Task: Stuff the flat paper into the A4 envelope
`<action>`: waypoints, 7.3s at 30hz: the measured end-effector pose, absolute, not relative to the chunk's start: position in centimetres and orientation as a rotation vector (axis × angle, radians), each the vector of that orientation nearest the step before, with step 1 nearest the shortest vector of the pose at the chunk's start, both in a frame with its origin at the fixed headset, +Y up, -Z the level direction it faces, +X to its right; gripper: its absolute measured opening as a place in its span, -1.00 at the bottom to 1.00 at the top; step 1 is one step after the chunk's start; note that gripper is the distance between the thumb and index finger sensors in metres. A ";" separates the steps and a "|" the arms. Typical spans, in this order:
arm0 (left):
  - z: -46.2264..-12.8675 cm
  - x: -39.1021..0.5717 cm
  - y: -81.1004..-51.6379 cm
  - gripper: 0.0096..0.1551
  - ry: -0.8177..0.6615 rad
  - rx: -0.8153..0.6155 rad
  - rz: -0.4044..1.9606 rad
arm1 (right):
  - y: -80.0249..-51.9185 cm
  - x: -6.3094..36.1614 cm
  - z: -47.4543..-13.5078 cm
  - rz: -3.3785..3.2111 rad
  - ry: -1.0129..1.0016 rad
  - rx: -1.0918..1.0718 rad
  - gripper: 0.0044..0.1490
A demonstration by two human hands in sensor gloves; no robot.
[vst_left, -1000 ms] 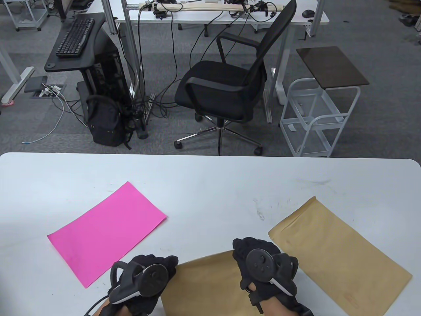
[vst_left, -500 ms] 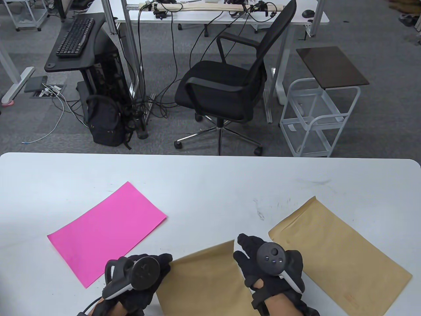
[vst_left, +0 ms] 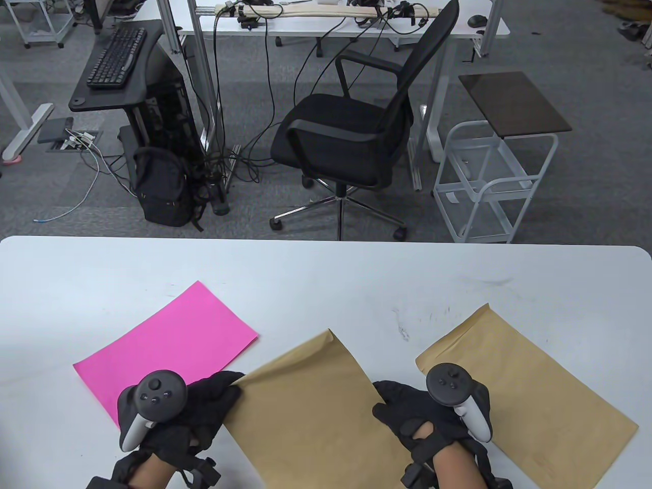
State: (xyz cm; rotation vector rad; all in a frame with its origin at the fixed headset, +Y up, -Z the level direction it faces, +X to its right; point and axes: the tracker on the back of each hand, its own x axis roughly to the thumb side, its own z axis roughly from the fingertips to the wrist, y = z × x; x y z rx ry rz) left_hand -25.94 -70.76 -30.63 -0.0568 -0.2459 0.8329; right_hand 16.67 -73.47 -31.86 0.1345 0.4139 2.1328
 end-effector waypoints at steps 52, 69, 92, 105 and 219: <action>-30.0 -26.3 -70.4 -0.09 -0.162 0.019 0.965 | -76.7 6.0 -49.7 3.130 -0.009 0.063 -0.46; -30.2 -25.8 -70.6 -0.09 -0.182 -0.007 0.961 | -71.9 15.6 -43.7 2.969 0.051 -0.248 -0.35; -30.8 -25.3 -72.0 -0.08 -0.168 -0.087 0.877 | -78.0 19.5 -40.4 2.913 0.152 -0.701 -0.27; -30.9 -25.9 -71.6 -0.09 -0.168 -0.070 0.905 | -74.4 20.1 -37.8 2.621 0.102 -0.546 -0.51; -30.8 -39.9 -70.0 -0.51 0.406 0.180 0.952 | -77.5 19.3 -32.3 2.853 0.664 -0.324 -0.01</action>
